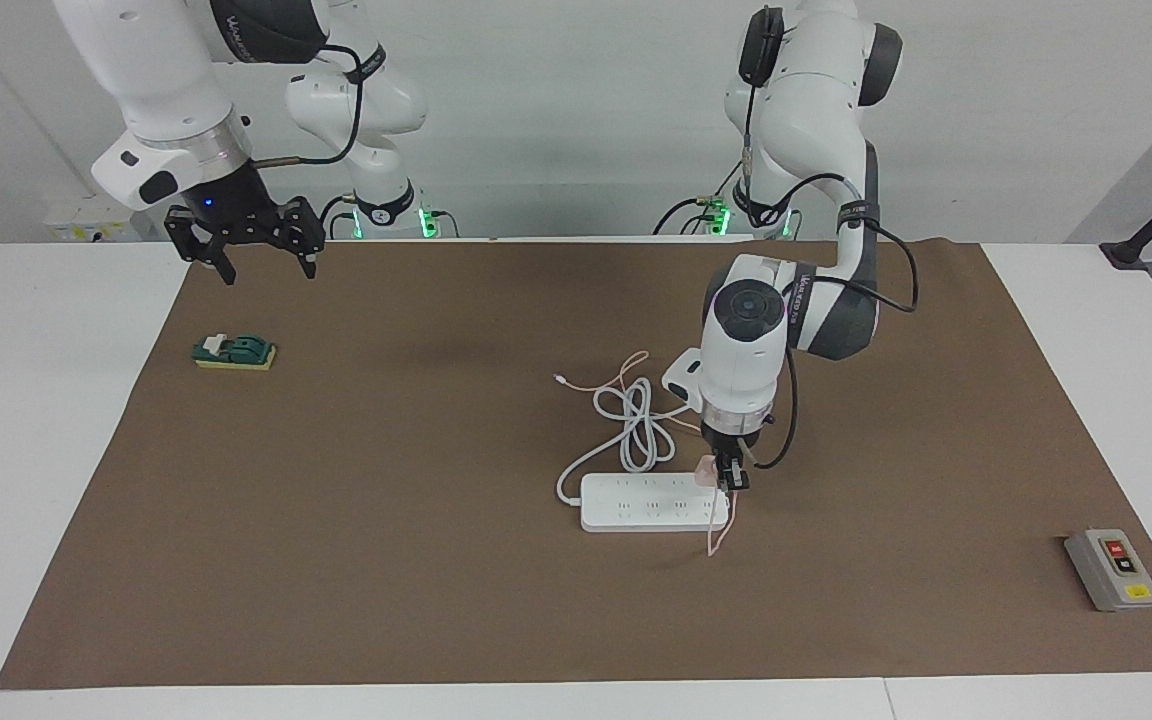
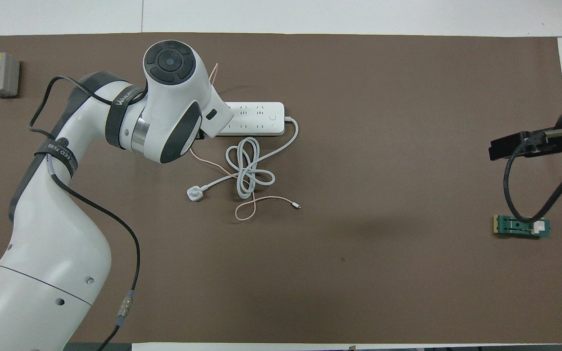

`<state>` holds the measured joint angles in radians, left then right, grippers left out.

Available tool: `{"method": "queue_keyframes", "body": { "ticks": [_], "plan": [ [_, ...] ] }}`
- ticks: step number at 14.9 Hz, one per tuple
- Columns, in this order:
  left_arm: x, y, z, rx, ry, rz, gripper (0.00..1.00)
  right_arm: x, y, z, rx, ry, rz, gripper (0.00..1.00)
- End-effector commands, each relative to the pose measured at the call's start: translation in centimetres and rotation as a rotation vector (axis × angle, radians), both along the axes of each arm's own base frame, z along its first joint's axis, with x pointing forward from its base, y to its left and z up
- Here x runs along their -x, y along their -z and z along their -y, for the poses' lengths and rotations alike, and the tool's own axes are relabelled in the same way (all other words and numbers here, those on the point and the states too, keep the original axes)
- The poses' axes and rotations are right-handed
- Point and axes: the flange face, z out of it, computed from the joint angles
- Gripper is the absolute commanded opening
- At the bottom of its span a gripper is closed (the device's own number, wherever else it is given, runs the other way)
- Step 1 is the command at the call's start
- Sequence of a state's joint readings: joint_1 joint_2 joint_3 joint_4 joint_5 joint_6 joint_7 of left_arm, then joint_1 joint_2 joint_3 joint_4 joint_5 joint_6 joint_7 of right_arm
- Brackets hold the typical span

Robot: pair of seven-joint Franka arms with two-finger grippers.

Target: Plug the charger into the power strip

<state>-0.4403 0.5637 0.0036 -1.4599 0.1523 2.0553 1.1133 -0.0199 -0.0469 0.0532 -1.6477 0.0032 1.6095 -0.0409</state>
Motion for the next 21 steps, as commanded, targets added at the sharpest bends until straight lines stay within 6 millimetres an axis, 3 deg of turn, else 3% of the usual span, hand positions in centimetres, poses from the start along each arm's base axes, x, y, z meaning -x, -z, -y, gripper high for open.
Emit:
{"method": "queue_keyframes", "body": {
  "ticks": [1,14,21],
  "plan": [
    [0.3,1.2,0.2,-0.015,0.008,0.015,0.00,0.4,-0.4,-0.1,0.015,0.014,0.007,1.00],
    [-0.4,1.7,-0.8,-0.046,0.013,0.019,0.00,0.4,-0.4,-0.1,0.015,0.011,0.007,1.00],
    [0.6,2.7,0.4,-0.032,0.003,0.004,0.00,0.4,-0.4,-0.1,0.015,0.011,0.007,1.00]
  ]
}}
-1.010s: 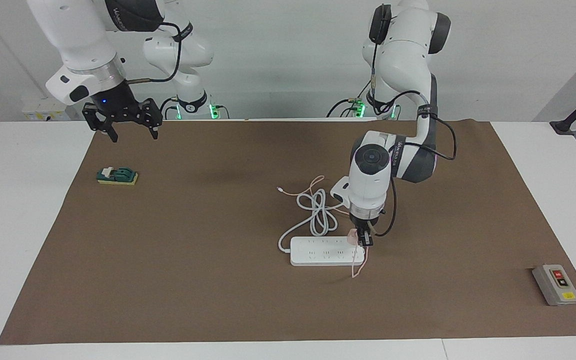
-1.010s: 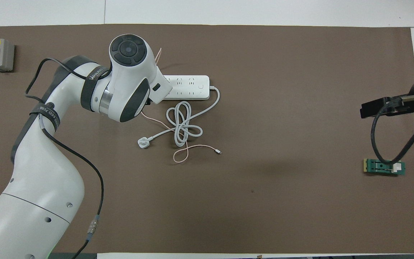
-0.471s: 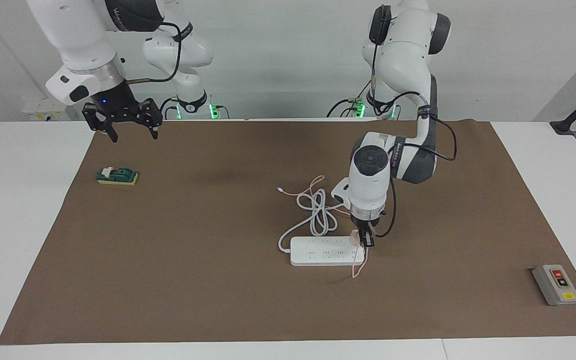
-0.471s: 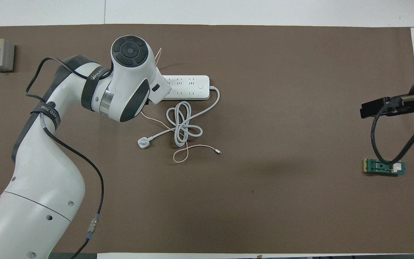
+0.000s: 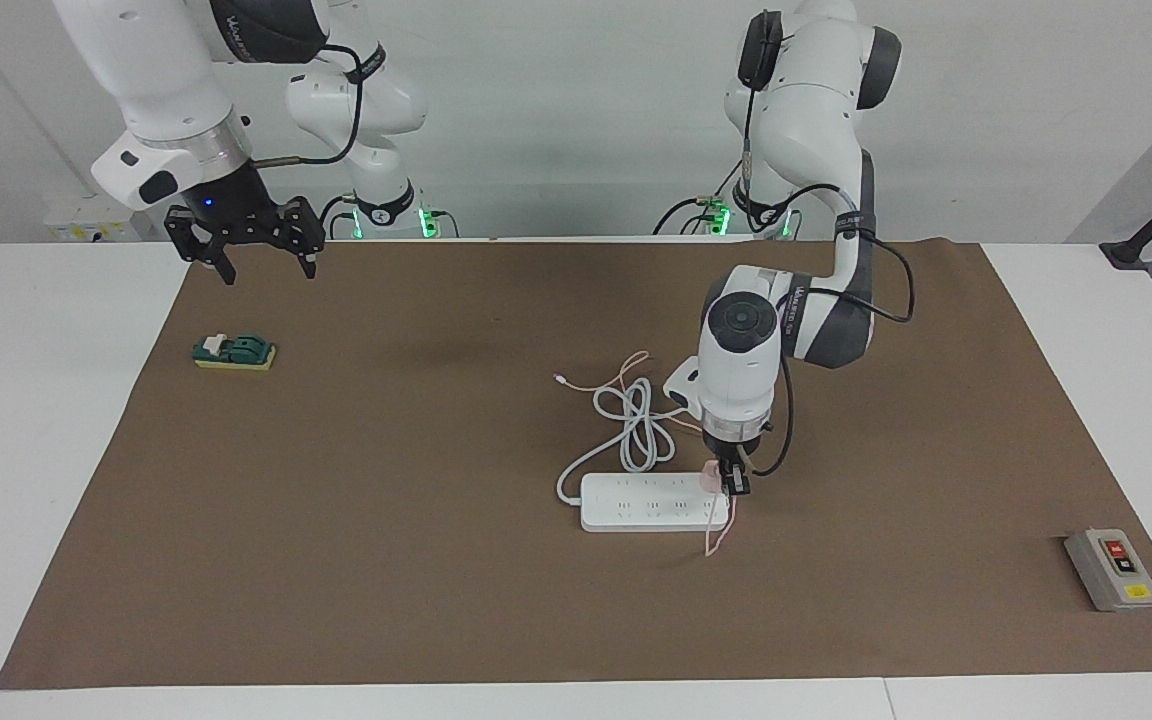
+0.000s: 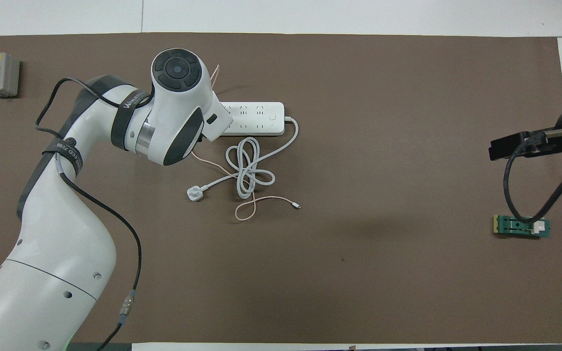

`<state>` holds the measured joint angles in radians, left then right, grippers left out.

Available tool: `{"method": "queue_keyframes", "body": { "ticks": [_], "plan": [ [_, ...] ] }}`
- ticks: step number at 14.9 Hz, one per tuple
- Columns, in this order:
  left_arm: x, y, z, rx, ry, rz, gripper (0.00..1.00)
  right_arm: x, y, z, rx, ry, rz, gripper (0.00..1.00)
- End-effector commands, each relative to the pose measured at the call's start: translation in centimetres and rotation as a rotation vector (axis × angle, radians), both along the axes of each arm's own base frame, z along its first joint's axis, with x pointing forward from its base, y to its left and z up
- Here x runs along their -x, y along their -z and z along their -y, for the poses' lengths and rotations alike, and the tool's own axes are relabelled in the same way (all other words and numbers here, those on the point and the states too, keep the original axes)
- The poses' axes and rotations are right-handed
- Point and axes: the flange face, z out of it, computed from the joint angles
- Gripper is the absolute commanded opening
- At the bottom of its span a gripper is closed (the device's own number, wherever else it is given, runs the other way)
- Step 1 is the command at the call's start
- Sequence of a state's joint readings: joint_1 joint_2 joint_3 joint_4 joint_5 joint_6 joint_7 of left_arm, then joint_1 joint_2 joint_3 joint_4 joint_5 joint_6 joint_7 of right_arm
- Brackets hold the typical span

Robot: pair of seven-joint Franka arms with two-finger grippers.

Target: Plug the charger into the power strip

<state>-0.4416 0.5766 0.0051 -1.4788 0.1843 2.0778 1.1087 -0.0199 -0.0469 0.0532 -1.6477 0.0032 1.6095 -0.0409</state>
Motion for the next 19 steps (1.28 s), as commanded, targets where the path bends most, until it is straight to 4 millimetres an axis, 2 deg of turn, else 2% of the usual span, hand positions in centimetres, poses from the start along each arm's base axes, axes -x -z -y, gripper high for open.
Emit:
{"method": "queue_keyframes", "body": {
  "ticks": [1,4,12,19],
  "plan": [
    [0.6,1.2,0.6,-0.005,-0.010,-0.003,0.00,0.4,-0.4,-0.1,0.015,0.009,0.007,1.00],
    [1.7,1.9,1.1,-0.018,-0.009,-0.025,0.00,0.4,-0.4,0.0,0.015,0.011,0.007,1.00],
    [1.4,1.9,-0.3,-0.045,-0.015,-0.045,0.00,0.4,-0.4,0.0,0.015,0.009,0.007,1.00],
    [2.3,2.4,0.0,-0.051,-0.031,-0.066,0.00,0.4,-0.4,0.0,0.015,0.009,0.007,1.00]
  ]
}}
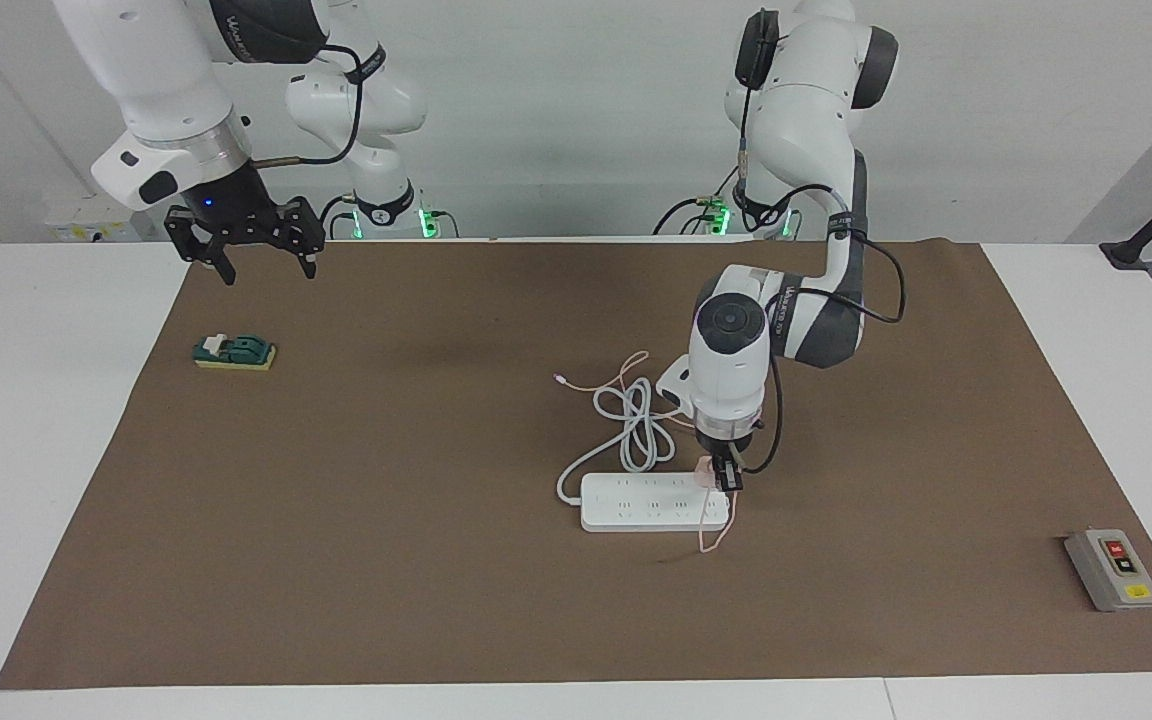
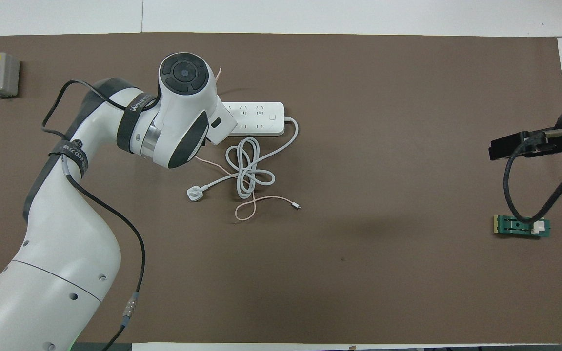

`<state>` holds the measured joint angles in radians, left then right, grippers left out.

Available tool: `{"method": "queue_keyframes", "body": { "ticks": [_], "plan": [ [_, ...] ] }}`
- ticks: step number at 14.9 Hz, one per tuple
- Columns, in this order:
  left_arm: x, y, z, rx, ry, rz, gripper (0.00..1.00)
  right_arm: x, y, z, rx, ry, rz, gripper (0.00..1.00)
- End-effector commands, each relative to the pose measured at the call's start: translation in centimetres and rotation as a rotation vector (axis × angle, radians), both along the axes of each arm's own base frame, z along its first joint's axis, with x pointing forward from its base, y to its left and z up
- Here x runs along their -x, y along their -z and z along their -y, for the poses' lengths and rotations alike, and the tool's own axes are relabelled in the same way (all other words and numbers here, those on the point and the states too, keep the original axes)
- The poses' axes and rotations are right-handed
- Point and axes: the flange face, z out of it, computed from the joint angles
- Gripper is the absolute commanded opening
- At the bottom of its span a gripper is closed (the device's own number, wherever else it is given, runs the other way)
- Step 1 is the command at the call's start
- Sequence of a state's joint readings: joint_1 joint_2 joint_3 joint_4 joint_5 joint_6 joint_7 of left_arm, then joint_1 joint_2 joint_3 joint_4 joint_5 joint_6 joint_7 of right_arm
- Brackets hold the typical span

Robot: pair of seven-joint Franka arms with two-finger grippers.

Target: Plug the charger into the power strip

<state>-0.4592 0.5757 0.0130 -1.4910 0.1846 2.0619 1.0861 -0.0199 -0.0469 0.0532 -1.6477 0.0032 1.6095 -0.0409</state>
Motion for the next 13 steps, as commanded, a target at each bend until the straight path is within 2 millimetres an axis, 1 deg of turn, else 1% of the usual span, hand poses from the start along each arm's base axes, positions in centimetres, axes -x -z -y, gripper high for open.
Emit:
{"method": "queue_keyframes", "body": {
  "ticks": [1,2,5,6,7,8,10,13],
  "plan": [
    [1.4,1.3,-0.4,-0.029,-0.019,-0.039,0.00,0.4,-0.4,0.0,0.015,0.009,0.007,1.00],
    [1.2,0.7,-0.2,-0.035,-0.015,-0.034,0.00,0.4,-0.4,0.0,0.015,0.009,0.007,1.00],
    [1.7,0.7,-0.3,-0.073,-0.019,-0.078,0.00,0.4,-0.4,0.0,0.015,0.009,0.007,1.00],
    [1.6,1.0,-0.3,-0.087,-0.015,-0.085,0.00,0.4,-0.4,0.0,0.015,0.009,0.007,1.00],
    [1.8,1.7,0.0,-0.137,-0.006,-0.120,0.00,0.4,-0.4,0.0,0.015,0.009,0.007,1.00],
    [1.7,2.6,0.9,-0.173,-0.001,-0.158,0.00,0.4,-0.4,0.0,0.015,0.009,0.007,1.00],
    [1.3,2.3,1.4,-0.156,-0.007,-0.156,0.00,0.4,-0.4,0.0,0.015,0.008,0.007,1.00],
    [0.5,2.3,1.6,-0.118,0.001,-0.098,0.00,0.4,-0.4,0.0,0.015,0.009,0.007,1.00]
  ]
}}
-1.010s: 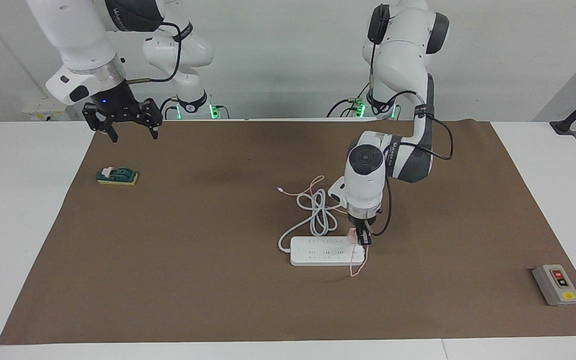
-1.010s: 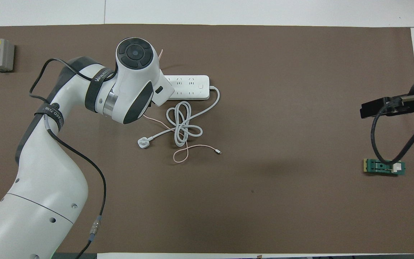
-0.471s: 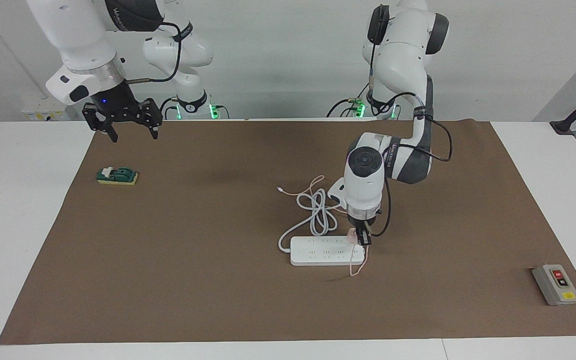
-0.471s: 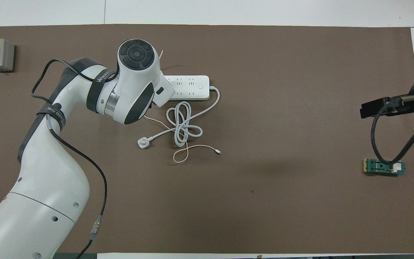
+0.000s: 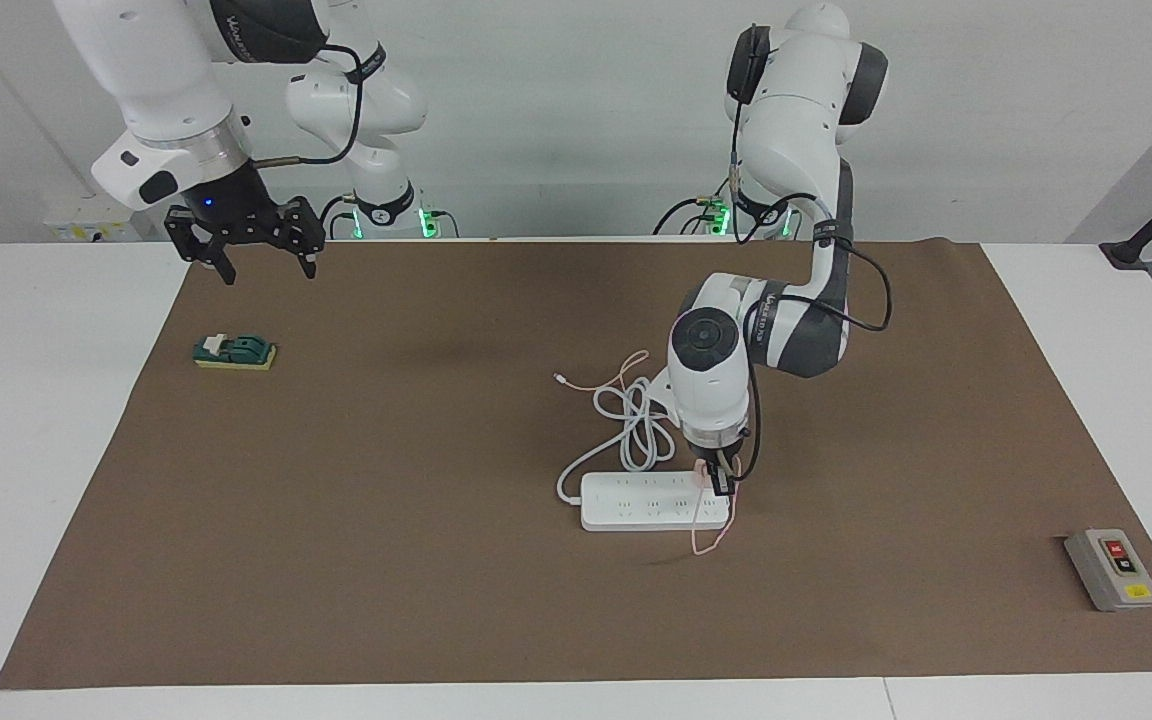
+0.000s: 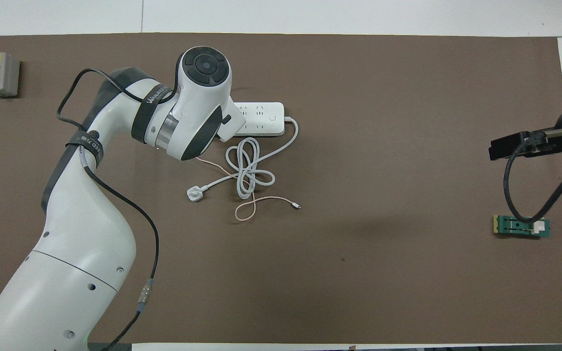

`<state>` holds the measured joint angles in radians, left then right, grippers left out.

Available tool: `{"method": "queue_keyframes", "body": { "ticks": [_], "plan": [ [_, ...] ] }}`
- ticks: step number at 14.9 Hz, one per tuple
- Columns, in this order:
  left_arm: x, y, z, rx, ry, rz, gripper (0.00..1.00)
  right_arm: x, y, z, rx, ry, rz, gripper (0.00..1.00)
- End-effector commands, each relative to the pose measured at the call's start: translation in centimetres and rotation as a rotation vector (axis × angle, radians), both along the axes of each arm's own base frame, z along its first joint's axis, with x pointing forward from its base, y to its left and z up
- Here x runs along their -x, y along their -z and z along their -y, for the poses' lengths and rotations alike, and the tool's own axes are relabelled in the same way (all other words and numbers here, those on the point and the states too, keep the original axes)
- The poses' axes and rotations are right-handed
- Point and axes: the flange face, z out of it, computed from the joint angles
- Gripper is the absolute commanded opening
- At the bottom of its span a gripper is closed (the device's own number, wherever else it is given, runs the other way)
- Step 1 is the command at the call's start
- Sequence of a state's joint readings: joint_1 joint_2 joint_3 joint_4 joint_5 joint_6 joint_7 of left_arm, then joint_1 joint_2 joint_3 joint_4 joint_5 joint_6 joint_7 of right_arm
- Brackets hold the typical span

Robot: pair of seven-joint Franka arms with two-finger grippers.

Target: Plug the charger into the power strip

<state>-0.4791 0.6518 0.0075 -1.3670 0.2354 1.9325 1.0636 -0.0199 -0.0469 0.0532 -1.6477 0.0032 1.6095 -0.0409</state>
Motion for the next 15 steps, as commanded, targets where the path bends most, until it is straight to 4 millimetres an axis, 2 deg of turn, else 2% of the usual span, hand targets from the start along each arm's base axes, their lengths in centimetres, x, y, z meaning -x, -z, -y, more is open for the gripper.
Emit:
{"method": "queue_keyframes", "body": {
  "ticks": [1,3,10,12,15],
  "plan": [
    [1.0,1.9,0.1,-0.022,0.001,-0.033,0.00,0.4,-0.4,0.0,0.015,0.009,0.007,1.00],
    [1.7,4.0,0.1,0.004,0.003,-0.007,0.00,0.4,-0.4,-0.1,0.015,0.008,0.007,1.00],
    [1.1,4.3,-0.3,0.013,0.002,-0.006,0.00,0.4,-0.5,0.0,0.015,0.009,0.010,1.00],
    [0.7,4.7,-1.2,0.028,-0.008,0.010,0.00,0.4,-0.5,0.0,0.015,0.009,0.007,1.00],
    [0.5,4.3,-1.2,0.044,-0.023,0.006,0.00,0.4,-0.5,0.0,0.015,0.008,0.007,1.00]
  ]
}}
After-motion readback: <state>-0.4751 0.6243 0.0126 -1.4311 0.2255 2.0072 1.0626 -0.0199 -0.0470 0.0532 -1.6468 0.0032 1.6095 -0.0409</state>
